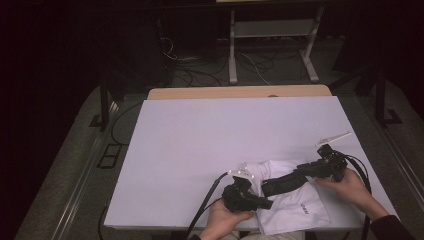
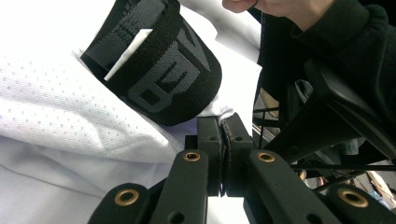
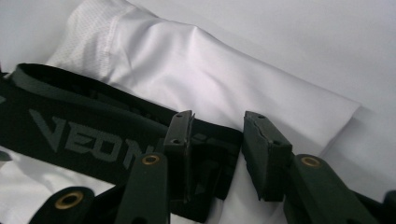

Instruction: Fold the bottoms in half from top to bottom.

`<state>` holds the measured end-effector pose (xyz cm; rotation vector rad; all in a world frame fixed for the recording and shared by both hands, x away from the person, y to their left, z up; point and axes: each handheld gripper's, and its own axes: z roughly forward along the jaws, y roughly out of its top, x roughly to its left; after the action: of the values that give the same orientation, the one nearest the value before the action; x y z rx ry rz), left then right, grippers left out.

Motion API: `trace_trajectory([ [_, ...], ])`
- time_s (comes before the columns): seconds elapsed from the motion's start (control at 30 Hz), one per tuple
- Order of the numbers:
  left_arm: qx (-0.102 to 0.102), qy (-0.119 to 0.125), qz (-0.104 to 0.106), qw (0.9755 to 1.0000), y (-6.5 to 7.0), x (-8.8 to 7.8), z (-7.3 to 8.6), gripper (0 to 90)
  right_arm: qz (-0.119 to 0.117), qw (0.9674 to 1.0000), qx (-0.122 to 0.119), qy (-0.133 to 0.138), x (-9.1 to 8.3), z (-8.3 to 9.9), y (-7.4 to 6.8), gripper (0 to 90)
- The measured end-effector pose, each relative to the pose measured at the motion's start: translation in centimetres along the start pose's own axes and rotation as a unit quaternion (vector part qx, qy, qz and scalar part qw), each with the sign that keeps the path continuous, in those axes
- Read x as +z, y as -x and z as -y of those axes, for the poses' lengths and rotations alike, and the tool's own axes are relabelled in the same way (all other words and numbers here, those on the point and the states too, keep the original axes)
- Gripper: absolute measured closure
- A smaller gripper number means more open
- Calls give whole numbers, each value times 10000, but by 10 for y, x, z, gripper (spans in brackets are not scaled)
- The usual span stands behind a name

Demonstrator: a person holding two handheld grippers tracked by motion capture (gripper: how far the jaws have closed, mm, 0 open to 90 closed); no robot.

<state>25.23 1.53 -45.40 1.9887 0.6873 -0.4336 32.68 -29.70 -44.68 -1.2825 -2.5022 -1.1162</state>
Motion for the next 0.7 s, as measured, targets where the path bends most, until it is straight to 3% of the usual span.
trace_trajectory([
  [0.17,3,-7,-6,10000,0,0,0,869,39,10000,-46,-29,4,-1,-1,649],
  [0.4,5,-11,-11,10000,1,0,1,870,-1,9998,-112,144,-5,0,-4,832],
  [0.7,18,-41,-39,10000,0,-1,1,869,-294,9983,-215,446,-21,3,-12,861],
])
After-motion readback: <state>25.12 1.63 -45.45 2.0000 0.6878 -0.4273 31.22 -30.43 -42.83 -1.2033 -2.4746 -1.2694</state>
